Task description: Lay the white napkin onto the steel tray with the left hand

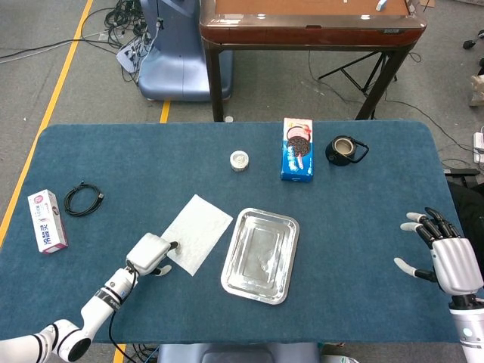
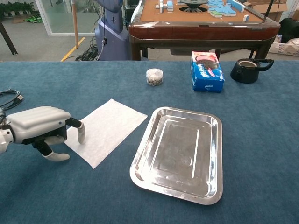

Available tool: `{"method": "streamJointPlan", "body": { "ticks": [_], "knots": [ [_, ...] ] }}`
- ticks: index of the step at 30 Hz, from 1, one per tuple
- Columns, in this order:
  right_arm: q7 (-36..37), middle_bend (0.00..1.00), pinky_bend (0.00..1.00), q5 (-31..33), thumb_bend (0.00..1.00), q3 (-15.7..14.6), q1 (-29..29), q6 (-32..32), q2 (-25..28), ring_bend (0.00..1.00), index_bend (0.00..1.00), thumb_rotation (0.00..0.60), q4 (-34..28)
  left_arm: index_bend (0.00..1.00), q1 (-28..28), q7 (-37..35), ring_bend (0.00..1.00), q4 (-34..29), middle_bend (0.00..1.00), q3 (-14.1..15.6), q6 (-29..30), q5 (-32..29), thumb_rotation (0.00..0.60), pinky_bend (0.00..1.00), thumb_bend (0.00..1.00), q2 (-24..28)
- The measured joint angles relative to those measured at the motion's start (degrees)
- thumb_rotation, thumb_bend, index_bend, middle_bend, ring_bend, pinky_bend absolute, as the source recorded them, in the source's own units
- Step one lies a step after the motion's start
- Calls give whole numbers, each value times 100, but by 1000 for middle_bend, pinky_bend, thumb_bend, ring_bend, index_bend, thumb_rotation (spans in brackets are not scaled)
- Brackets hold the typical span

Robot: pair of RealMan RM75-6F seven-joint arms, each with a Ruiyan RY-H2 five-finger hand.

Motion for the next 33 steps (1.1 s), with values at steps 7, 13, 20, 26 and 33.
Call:
{"method": "streamJointPlan", "body": {
  "ticks": [7,13,20,26,33],
  "knots": [
    [4,263,234,-5,26,-2,-2,2,3,120,356,600,-1,295,35,-12,1000,67,1000,-17,107,24,600,1000,250,-74],
    [1,263,234,-6,25,-1,-6,9,8,120,356,600,-8,282,35,14,1000,69,1000,-19,99,11,600,1000,250,-80],
    [0,264,234,-6,26,-4,-4,1,8,120,356,600,-10,273,36,60,1000,76,1000,-18,88,-8,600,1000,250,-93],
    [-3,264,234,-9,26,-3,-6,7,8,120,356,600,-14,272,34,92,1000,131,1000,-20,77,-22,600,1000,247,-150],
    [4,264,234,-18,26,-3,-9,18,14,120,356,600,-17,273,36,91,1000,181,1000,-40,79,-49,600,1000,246,-231]
  ]
}}
